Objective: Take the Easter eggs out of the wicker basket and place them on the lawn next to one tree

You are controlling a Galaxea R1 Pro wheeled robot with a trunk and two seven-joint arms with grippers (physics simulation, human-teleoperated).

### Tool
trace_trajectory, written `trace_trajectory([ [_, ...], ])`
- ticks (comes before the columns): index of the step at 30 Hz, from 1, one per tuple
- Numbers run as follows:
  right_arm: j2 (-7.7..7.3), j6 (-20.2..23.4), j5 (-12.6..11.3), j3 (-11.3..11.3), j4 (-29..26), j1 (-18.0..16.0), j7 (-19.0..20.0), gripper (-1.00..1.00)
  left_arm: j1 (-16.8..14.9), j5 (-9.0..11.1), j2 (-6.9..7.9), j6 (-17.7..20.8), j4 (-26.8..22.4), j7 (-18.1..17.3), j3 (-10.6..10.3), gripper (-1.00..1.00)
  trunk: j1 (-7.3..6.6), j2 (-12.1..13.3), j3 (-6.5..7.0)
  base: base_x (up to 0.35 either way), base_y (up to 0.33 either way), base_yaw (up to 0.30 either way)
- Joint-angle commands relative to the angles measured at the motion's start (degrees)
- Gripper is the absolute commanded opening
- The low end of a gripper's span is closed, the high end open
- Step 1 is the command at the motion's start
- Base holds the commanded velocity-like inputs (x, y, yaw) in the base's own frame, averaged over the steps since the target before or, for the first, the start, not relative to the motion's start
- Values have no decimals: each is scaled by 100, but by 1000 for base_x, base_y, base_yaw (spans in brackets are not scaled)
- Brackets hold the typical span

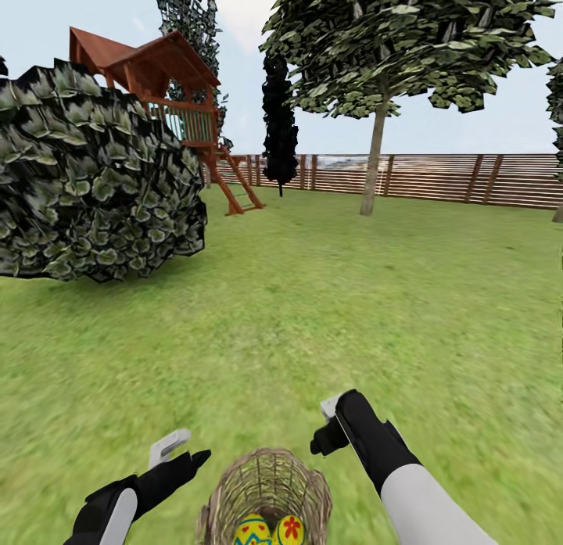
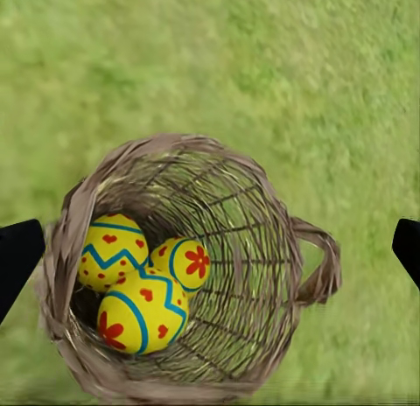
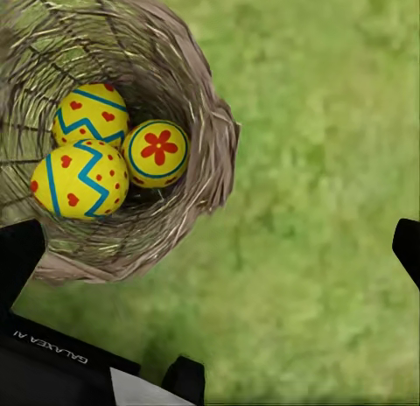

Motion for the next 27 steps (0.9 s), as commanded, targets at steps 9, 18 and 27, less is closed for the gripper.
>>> trace_trajectory([
  [9, -9, 18, 60, 3, -4, -3, 50, 100, -4, -6, -7, 37, -4, -34, 21, 100, -4, -4, -6, -212, 0, 0],
  [18, -9, 14, 60, 3, -2, -3, 50, 100, -4, 2, -7, 37, -4, -34, 21, 100, -4, -4, -6, -15, 0, 0],
  [27, -9, 13, 68, 3, 12, -3, 55, 100, -4, 9, -7, 37, -4, -34, 21, 100, -4, -4, -6, -1, 0, 0],
])
